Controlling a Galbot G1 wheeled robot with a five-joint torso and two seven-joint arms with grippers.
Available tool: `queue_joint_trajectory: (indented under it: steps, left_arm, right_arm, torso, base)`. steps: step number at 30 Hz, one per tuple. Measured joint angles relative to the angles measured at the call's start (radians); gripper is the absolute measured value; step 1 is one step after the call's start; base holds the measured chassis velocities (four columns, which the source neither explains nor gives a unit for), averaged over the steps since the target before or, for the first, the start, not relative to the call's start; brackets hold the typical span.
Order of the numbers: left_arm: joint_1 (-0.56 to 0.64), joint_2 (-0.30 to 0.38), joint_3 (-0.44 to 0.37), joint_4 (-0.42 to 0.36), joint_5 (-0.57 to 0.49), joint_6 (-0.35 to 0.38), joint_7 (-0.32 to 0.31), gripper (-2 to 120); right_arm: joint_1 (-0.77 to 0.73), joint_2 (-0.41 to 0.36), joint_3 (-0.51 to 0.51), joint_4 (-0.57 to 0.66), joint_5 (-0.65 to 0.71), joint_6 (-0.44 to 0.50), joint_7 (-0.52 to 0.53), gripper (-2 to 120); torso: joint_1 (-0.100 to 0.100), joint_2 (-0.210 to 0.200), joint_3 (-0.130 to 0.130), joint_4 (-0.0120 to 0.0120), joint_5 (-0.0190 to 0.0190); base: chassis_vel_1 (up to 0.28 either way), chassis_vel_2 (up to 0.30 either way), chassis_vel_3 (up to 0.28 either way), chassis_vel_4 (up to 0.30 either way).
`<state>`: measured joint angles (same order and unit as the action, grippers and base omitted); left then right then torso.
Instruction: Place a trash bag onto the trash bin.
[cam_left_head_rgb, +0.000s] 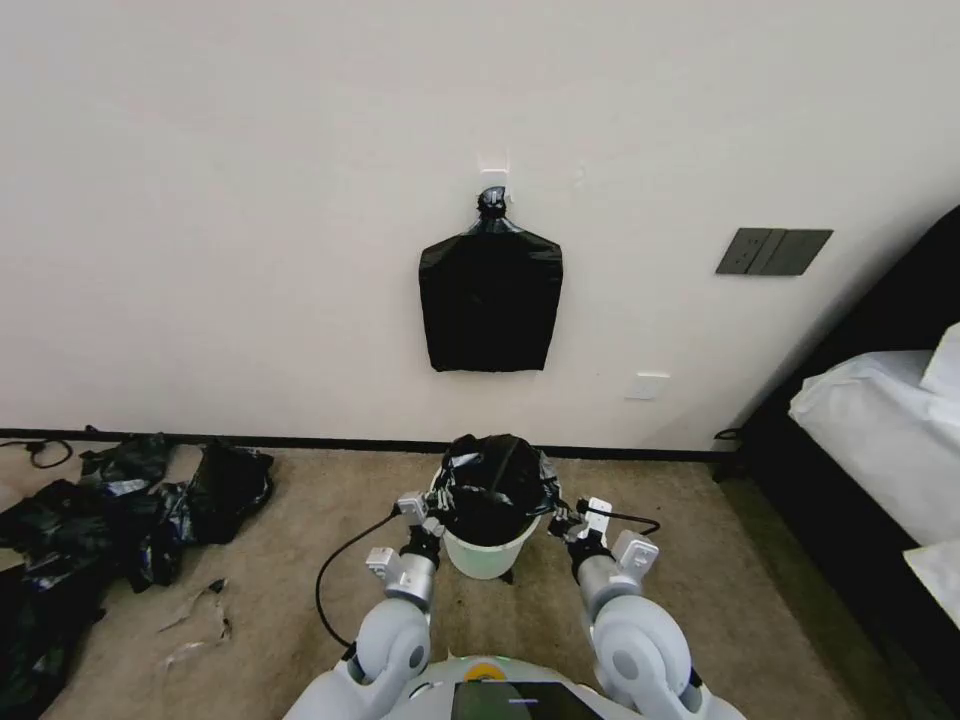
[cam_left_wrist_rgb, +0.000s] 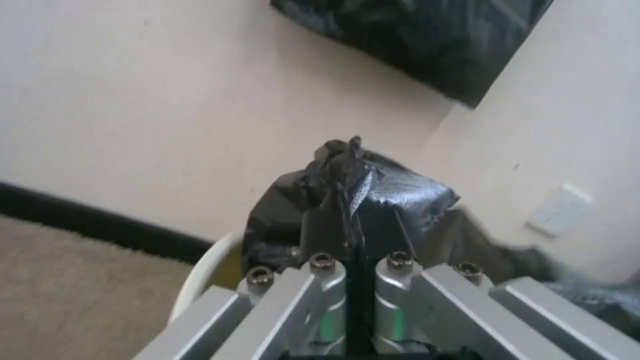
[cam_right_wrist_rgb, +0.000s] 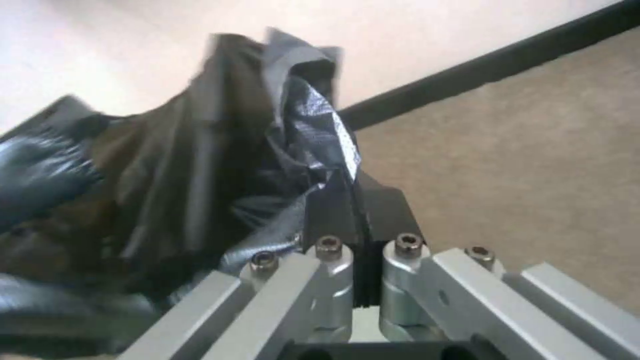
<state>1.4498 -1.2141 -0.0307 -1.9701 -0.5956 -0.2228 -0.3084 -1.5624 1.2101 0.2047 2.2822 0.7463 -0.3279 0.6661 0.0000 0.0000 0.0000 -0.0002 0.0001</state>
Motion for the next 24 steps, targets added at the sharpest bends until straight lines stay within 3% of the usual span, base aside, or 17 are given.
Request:
queue_joint_trajectory:
  steps: [6,13,24]
  left_arm:
    - [0.064,0.0,-0.011,-0.014,0.028,0.0,-0.012,0]
    - [0.166,0.001,-0.029,-0.054,0.095,-0.001,-0.056,0]
    - [0.222,0.012,-0.042,-0.07,0.143,-0.002,-0.077,0]
  right_arm:
    - [-0.016,0.004,-0.009,-0.006,-0.03,-0.017,0.02,0]
    - [-0.011,0.014,-0.051,-0.015,-0.029,-0.135,0.087,0]
    - [0.009,0.004,-0.083,-0.029,0.015,-0.223,0.137,0]
  torso:
    - [0.0,0.0,0.0,0.0003,0.0]
    - [0.0,0.0,0.0,0.0001,-0.0001]
    - [0.0,0.0,0.0,0.0002,-0.0001]
  base:
    - [0.0,0.0,0.0,0.0]
    - [0.0,0.0,0.0,0.0]
    - [0.0,0.0,0.0,0.0]
